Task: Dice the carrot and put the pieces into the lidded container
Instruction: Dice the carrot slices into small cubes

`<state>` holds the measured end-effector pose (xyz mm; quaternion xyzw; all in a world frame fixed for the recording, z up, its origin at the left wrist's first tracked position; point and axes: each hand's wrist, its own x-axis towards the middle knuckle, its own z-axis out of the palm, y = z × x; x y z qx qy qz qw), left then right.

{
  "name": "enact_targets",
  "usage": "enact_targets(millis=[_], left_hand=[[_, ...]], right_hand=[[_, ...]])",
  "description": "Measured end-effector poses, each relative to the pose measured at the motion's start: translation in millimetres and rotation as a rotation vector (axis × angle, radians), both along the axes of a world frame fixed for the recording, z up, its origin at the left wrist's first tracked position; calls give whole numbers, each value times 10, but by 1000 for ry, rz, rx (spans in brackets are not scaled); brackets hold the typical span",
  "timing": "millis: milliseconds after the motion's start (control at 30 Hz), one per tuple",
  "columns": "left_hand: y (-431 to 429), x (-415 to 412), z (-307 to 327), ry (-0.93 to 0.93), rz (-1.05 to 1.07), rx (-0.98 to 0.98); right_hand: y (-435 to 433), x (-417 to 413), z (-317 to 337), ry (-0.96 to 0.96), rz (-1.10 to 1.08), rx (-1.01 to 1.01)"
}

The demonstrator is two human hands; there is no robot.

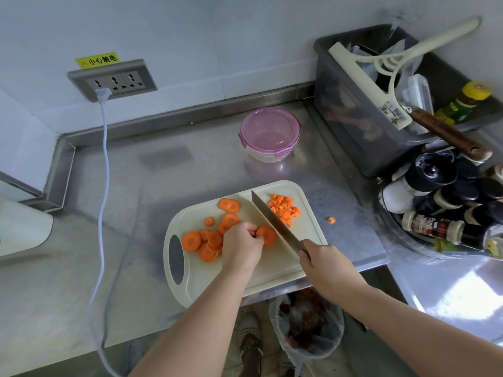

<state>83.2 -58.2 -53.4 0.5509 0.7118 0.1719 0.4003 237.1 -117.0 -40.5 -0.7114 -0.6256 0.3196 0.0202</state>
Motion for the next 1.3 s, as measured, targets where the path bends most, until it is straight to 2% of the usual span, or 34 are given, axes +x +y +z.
enact_targets(millis=[500,700,867,1300], left_hand=[[158,46,-93,45,39,-12],[171,30,-118,34,41,-27],[176,31,-127,52,38,-19],[179,43,-131,78,35,-16]], right_hand=[[82,-145,-37,-22,5,-24],[89,-103,62,-90,-13,85],[40,-203,59,-168,64,31],[47,-219,173,-153,106,-31]])
